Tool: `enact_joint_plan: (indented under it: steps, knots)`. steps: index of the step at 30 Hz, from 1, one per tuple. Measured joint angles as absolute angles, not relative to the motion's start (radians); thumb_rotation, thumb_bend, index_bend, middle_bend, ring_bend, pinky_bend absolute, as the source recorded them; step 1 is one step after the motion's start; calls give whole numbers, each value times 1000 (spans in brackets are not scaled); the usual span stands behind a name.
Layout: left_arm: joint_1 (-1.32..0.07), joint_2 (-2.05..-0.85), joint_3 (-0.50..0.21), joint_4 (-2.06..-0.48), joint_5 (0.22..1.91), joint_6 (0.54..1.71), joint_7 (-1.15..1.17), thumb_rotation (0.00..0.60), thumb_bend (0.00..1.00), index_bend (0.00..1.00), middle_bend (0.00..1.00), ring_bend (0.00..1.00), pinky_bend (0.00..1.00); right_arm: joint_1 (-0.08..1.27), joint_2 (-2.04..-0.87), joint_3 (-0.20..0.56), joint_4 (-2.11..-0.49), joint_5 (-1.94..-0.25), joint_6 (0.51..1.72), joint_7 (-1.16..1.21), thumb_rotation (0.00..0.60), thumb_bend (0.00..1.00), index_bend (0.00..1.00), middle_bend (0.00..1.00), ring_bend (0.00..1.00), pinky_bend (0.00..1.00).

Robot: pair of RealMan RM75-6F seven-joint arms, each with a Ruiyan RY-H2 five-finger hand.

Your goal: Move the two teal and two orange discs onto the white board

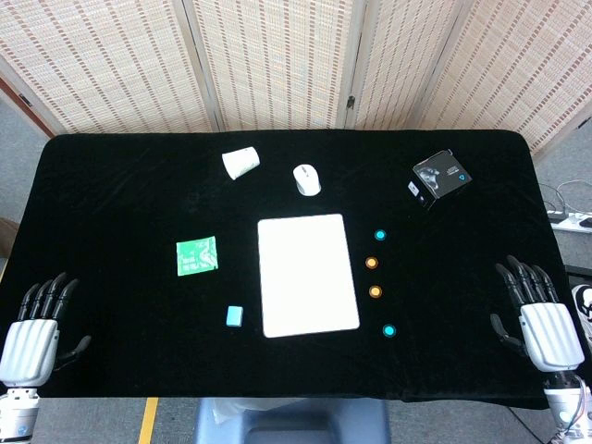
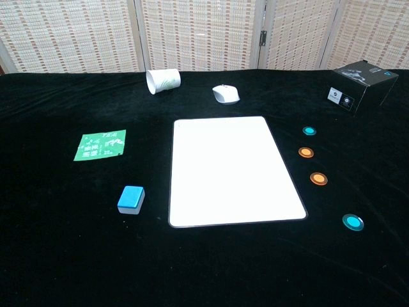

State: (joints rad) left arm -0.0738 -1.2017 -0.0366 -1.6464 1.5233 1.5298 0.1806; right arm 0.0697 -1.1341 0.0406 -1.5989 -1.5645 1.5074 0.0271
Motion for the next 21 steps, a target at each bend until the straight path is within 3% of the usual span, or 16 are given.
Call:
enact_joint_plan:
  steps: [14, 21]
  knots:
    - [-74, -1197, -31, -1657, 1537, 1532, 177, 600, 278, 102, 8, 35, 0, 79, -1126, 21, -1600, -1613, 1501, 31, 600, 475, 0, 0, 0, 0]
    - [-73, -1188, -25, -1672, 1547, 1532, 182, 600, 278, 102, 8, 35, 0, 119, -1138, -19, -1595, -1665, 1414, 25, 600, 475, 0, 0, 0, 0]
